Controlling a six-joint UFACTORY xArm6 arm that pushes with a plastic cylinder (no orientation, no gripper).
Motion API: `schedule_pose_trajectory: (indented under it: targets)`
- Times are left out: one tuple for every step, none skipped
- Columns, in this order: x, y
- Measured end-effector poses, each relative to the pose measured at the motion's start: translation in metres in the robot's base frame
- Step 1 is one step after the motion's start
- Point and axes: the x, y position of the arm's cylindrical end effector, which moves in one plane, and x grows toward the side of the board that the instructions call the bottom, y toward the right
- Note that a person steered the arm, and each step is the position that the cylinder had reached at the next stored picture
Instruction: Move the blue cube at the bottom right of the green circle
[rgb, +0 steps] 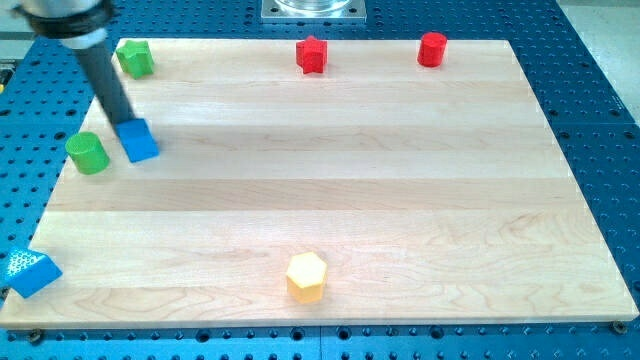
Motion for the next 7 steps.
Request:
schedule_pose_trajectory:
  targets:
    - [0.015,0.036]
    - [0.016,0.044]
    - [0.016,0.034]
    - [0.019,0.009]
    - [0.046,0.042]
    - [0.069,0.101]
    - [0.07,0.1]
